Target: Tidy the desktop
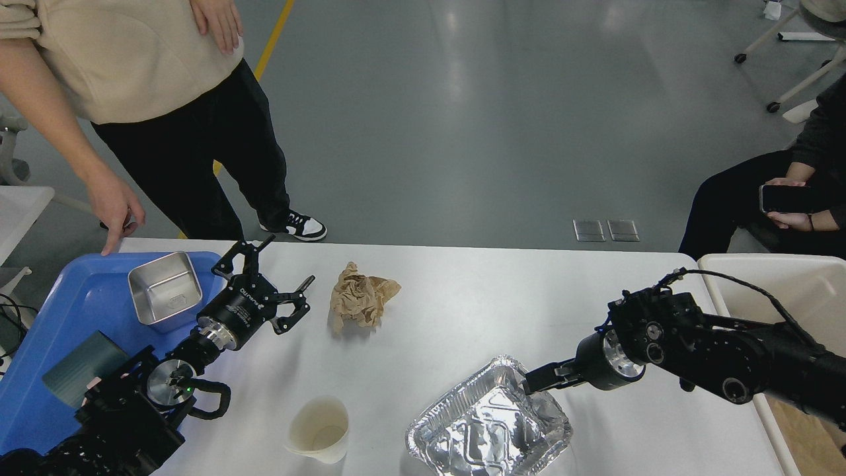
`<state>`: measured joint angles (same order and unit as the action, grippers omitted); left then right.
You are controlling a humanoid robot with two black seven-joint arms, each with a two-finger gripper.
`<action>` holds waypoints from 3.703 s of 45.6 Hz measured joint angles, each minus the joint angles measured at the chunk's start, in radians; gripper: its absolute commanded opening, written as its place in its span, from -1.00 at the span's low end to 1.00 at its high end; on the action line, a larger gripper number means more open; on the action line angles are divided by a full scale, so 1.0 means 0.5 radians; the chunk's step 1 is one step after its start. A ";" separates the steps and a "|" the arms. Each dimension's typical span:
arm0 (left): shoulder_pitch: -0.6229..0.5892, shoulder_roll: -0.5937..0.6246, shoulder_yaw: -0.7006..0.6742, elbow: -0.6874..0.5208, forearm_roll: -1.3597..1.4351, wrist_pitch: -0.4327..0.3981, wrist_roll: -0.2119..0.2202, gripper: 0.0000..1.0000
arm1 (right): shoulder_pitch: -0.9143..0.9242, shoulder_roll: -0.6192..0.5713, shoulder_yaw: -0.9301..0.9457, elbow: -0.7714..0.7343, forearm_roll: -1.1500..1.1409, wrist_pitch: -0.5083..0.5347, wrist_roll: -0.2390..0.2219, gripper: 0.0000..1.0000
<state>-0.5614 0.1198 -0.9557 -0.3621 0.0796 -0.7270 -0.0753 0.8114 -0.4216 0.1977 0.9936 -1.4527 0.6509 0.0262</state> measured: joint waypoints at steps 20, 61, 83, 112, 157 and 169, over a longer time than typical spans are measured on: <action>0.015 0.005 0.000 0.000 0.000 0.000 -0.006 0.92 | -0.020 0.056 -0.041 -0.055 -0.011 -0.010 0.070 0.00; 0.028 0.008 0.003 0.000 0.008 0.000 -0.006 0.92 | 0.049 0.024 -0.092 -0.050 -0.097 -0.004 0.136 -1.00; 0.013 0.030 0.000 0.000 0.006 -0.003 -0.009 0.92 | 0.219 -0.511 -0.076 0.211 0.123 0.179 0.090 -1.00; -0.006 0.015 0.001 -0.002 0.006 -0.021 -0.009 0.92 | 0.607 -1.039 -0.089 0.494 0.447 0.275 -0.263 -1.00; -0.004 0.104 -0.031 -0.003 -0.016 0.001 -0.037 0.92 | 0.697 0.243 0.002 -0.780 1.270 0.338 -0.228 -1.00; 0.001 0.104 -0.037 0.000 -0.035 0.097 -0.051 0.93 | 0.574 0.144 0.205 -0.767 1.271 0.359 -0.214 -1.00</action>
<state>-0.5608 0.1719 -0.9740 -0.3622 0.0624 -0.6783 -0.1006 1.0985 -0.3496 0.3004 0.6102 -0.8174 0.8304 -0.0807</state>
